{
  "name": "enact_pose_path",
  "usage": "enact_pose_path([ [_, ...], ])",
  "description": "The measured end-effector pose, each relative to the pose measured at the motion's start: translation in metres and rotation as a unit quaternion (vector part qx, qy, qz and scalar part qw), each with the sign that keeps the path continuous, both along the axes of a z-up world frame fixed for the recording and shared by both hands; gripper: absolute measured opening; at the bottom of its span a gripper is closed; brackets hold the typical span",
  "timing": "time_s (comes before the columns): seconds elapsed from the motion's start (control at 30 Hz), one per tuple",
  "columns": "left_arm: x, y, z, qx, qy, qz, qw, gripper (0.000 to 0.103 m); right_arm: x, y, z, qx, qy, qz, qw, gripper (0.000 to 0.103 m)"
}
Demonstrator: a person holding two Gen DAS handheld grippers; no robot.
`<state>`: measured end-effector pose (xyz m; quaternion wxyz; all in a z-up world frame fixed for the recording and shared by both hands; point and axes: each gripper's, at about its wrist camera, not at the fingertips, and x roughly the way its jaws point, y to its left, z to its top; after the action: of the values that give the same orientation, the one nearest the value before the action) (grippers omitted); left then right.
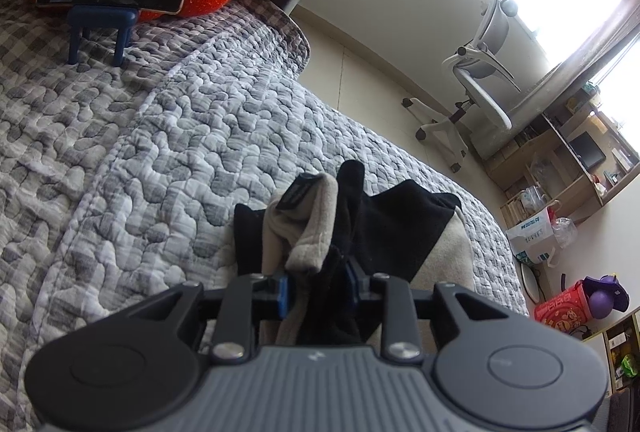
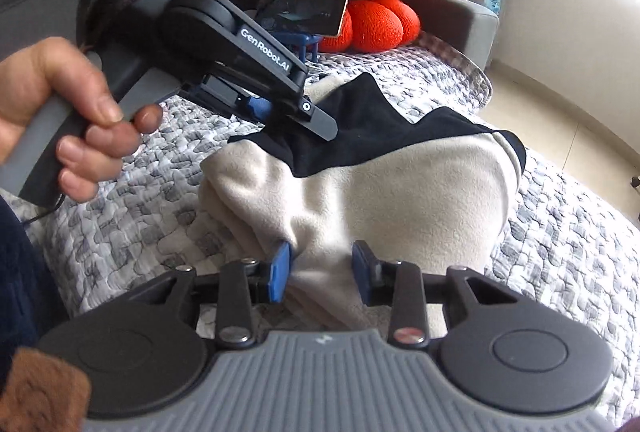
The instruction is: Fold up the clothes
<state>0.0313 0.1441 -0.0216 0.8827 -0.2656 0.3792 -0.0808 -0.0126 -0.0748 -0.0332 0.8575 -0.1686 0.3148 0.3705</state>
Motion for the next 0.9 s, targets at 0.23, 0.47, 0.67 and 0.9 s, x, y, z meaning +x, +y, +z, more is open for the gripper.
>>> enact_pose_path([
  [0.23, -0.017, -0.004, 0.03, 0.032, -0.085, -0.011, 0.9958, 0.055, 0.001, -0.005, 0.002, 0.007, 0.01, -0.003, 1.0, 0.036],
  [0.47, -0.024, -0.031, 0.037, 0.083, -0.122, -0.07, 0.9866, 0.051, 0.004, -0.006, 0.002, 0.006, 0.014, -0.004, 1.0, 0.036],
  [0.67, -0.014, -0.039, 0.022, 0.132, -0.072, -0.076, 0.9857, 0.048, 0.0, -0.015, 0.012, 0.035, 0.002, 0.004, 0.999, 0.036],
  [0.9, -0.008, -0.041, 0.011, 0.202, -0.036, -0.07, 0.9762, 0.044, 0.014, -0.038, 0.024, 0.086, 0.014, -0.045, 0.995, 0.036],
])
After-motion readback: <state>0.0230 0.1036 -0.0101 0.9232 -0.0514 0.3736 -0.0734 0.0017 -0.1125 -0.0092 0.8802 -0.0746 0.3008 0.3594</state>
